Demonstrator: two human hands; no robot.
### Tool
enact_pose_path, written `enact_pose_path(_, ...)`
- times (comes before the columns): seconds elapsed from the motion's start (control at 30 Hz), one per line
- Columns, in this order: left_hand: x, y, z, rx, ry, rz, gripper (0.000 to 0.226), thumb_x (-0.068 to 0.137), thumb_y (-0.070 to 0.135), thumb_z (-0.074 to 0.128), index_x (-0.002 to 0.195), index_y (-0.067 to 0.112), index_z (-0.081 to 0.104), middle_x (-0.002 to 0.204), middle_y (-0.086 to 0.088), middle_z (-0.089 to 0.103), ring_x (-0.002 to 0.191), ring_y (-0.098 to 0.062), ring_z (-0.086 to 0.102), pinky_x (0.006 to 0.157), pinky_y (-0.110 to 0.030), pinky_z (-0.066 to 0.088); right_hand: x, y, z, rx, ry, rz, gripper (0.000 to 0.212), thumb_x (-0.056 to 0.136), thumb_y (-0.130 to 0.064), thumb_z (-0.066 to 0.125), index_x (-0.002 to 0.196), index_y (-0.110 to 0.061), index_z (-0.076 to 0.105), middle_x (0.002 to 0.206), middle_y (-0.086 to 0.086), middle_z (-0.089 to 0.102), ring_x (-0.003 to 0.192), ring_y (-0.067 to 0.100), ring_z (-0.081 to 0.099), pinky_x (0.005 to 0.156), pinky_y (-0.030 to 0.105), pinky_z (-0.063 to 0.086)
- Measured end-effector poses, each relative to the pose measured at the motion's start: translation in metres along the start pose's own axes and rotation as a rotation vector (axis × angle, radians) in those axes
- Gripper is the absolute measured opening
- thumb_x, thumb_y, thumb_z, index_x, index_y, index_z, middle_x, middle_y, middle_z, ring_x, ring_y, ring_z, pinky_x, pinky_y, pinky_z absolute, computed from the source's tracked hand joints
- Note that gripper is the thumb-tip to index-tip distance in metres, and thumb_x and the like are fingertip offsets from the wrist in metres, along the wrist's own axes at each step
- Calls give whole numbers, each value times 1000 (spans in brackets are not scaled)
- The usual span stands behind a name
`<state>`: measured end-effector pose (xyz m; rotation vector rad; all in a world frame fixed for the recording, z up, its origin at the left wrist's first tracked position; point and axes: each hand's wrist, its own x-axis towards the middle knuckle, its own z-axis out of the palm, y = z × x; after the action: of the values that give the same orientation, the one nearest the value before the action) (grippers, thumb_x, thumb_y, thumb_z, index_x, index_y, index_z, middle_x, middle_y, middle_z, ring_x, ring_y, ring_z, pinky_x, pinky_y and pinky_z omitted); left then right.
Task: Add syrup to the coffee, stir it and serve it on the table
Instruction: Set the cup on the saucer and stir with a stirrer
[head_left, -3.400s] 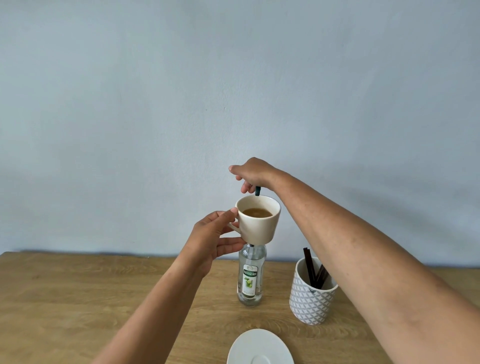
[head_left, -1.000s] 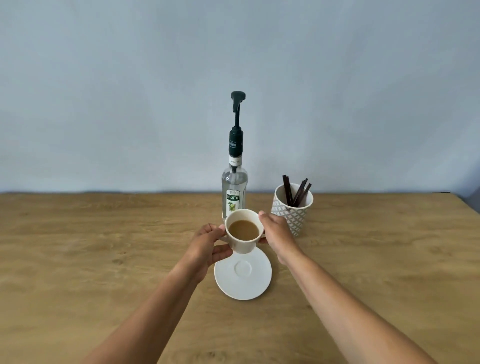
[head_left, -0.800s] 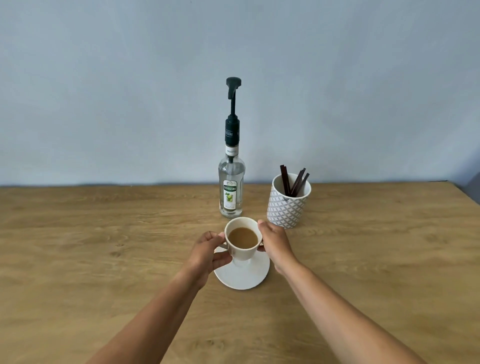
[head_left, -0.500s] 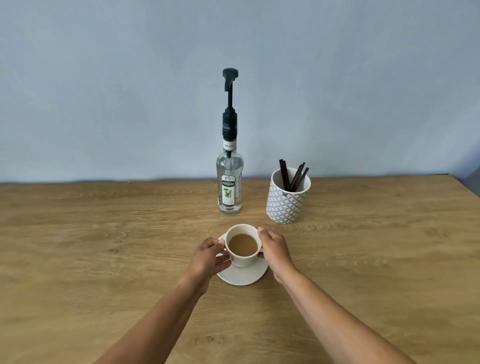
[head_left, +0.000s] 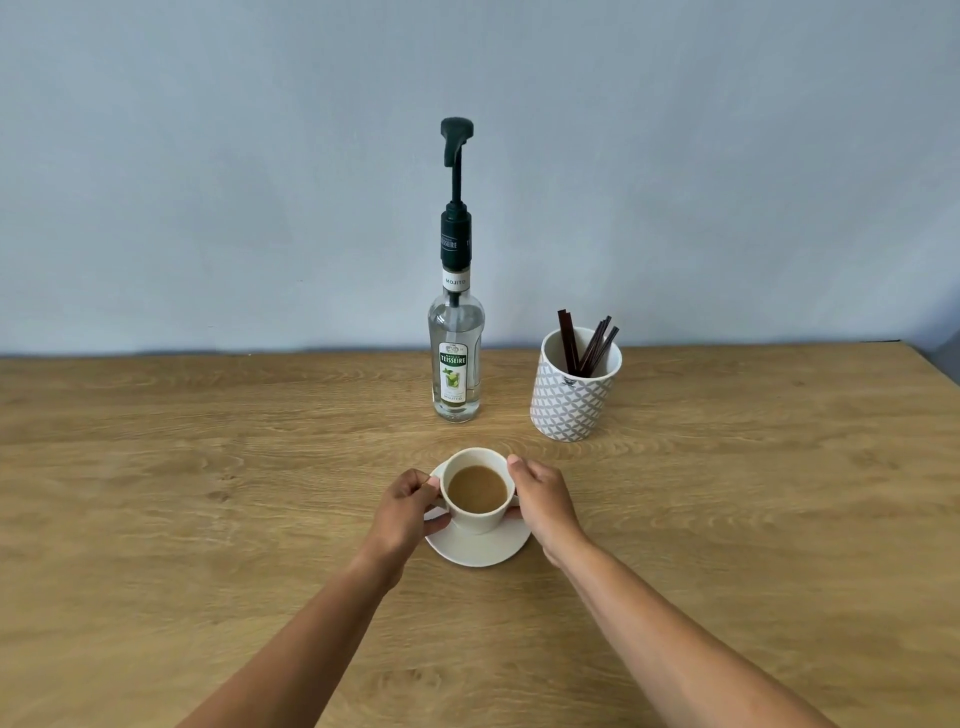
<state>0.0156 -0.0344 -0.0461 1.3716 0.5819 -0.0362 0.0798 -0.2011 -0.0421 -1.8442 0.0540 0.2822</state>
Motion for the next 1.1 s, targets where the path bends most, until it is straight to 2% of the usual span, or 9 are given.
enact_pose_path(0.1,-1,0,-2,71,-8,44,22,103,21,53,85,9,57,80,-3,68,81,-16,66,72,-31,60,4,-10,-5,-82,-59,-57,28,96,-28,48,76,-18,65,72,-4,57,70,11,53,70,32,42)
enact_pose_path(0.2,0,0,-5,158,7,87,24,102,24,53,88,6,60,88,-10,70,85,-20,66,78,-41,60,16,-36,-21,-180,-4,-175,24,94,-20,51,106,-19,72,99,-11,68,90,4,61,83,25,47)
enact_pose_path(0.3,0,-2,-10,222,22,124,24,101,29,55,92,8,66,93,-11,76,89,-22,71,78,-43,61,38,-73,-47,-176,130,-307,22,90,-15,54,100,-19,74,99,-7,72,80,-1,61,72,18,46)
enact_pose_path(0.4,1,-4,-14,246,27,139,21,100,31,57,93,14,67,91,-7,78,91,-20,74,74,-40,64,69,-104,-78,-150,346,-360,19,87,-13,59,99,-17,73,100,0,74,91,11,66,83,25,50)
enact_pose_path(0.53,3,-4,-14,212,41,144,10,98,29,60,96,20,63,90,-6,78,89,-20,75,69,-37,63,119,-111,-114,-214,508,-247,27,85,-13,60,111,-11,68,107,11,71,101,26,65,89,31,48)
enact_pose_path(0.7,2,-2,-16,164,28,132,12,97,30,63,98,18,63,91,-5,77,88,-23,76,66,-34,62,149,-89,-126,-255,463,-68,45,80,-22,73,121,-4,63,124,16,65,115,29,61,101,37,46)
enact_pose_path(0.8,2,-3,-18,148,19,129,13,97,29,63,99,17,64,94,-7,77,89,-25,76,69,-37,63,152,-83,-120,-146,447,-48,39,76,-22,77,110,-4,69,113,14,71,102,25,67,87,30,50)
enact_pose_path(0.87,1,-4,-19,139,22,129,13,97,28,63,100,16,64,97,-9,76,90,-27,76,71,-40,63,152,-83,-117,-105,466,-52,32,75,-24,78,101,-7,72,104,12,74,88,19,66,76,26,45)
enact_pose_path(1.1,2,-5,-20,141,26,125,15,96,30,63,102,16,66,99,-9,76,91,-27,76,71,-40,63,149,-85,-117,-43,526,-41,18,74,-21,76,90,-12,75,96,8,76,80,18,64,75,28,48)
